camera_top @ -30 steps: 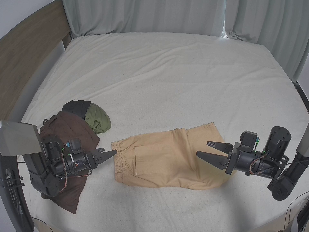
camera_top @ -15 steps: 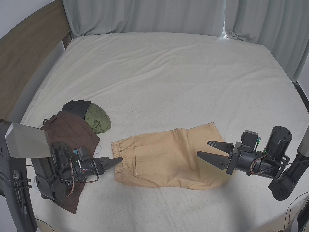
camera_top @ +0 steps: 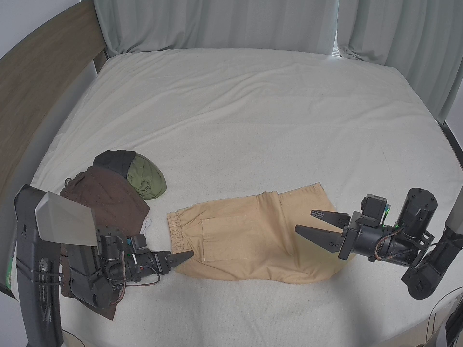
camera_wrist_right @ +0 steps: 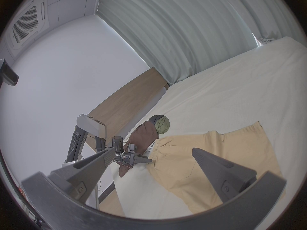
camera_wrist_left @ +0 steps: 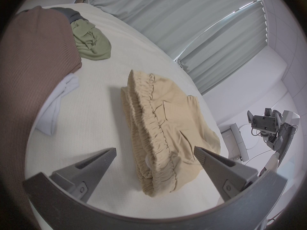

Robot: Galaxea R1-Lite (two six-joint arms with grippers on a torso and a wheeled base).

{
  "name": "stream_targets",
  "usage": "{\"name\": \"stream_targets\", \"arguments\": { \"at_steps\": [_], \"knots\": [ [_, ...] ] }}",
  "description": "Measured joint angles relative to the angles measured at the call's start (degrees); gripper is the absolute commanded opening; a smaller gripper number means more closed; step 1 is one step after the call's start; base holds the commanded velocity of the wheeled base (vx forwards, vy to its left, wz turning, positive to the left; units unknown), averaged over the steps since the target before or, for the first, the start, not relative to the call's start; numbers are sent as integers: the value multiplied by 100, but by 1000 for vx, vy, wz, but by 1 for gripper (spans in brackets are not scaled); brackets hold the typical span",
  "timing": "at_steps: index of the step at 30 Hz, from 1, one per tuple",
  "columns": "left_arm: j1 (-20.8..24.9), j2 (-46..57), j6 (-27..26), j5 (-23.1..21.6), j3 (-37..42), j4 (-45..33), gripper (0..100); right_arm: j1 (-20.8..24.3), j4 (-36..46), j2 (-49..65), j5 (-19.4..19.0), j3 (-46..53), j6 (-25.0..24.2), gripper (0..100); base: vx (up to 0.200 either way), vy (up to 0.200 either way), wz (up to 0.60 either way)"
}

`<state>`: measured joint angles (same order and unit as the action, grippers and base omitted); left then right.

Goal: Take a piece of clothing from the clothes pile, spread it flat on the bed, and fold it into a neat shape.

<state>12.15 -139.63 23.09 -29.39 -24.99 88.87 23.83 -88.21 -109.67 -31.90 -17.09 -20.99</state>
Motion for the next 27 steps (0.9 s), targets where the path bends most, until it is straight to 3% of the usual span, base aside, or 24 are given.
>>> {"name": "stream_targets", "arguments": {
  "at_steps": [13,27],
  "knots": [
    [254,-266,149,35,-12,22,100,34,0,-15,11,21,-11,100,0,0,0],
    [601,-243,1685,310,-243,-5,100,85,0,-133,21,21,0,100,0,0,0]
  ]
}}
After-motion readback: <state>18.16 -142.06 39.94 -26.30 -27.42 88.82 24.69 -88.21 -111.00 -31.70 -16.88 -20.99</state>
